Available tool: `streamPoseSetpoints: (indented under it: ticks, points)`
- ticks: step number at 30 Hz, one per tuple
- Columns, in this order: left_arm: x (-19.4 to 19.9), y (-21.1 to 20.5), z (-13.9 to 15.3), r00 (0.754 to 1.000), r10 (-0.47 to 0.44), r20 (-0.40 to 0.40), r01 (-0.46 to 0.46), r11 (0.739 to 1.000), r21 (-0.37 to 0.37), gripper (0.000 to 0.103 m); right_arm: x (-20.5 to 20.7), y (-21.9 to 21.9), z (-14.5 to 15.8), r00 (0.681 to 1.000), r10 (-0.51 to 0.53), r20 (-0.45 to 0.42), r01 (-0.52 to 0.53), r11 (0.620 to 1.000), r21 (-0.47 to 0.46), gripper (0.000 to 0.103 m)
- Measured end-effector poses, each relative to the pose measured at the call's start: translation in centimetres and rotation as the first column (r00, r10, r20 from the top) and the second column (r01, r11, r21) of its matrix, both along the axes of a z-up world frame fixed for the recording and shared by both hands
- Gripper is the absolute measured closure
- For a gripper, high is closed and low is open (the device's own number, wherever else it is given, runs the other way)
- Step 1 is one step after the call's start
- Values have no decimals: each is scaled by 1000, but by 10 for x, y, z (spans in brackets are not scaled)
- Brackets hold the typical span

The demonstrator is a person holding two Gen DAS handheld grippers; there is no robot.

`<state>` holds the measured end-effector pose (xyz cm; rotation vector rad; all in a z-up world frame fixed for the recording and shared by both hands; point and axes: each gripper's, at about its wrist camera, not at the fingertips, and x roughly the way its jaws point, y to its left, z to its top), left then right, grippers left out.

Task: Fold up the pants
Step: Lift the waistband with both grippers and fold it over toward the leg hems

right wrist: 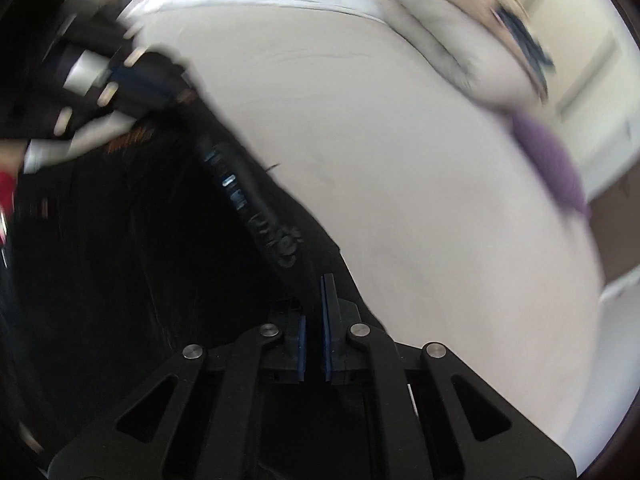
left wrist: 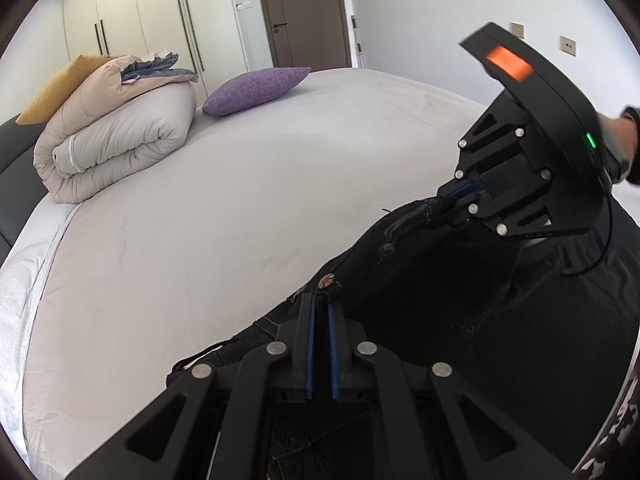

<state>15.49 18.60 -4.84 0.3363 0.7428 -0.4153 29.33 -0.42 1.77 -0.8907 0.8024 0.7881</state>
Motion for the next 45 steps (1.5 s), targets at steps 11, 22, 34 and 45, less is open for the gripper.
streamPoseSetpoints:
  ticks: [11, 22, 34, 45]
  points:
    - [-82, -11, -24, 991, -133, -9, 132, 980, 149, 100, -160, -8, -81, 685, 654, 320, -394, 703, -592, 99]
    - [-141, -18, -29, 988, -156, 23, 148, 971, 188, 101, -238, -33, -113, 577, 765, 286, -443, 588, -677, 99]
    - [-190, -18, -43, 975, -221, -40, 224, 956, 189, 101, -293, -93, -138, 454, 876, 162, -534, 413, -738, 99]
    - [-193, -11, -50, 975, -210, -79, 221, 957, 189, 101, -307, -86, -127, 447, 884, 138, -553, 395, -733, 99]
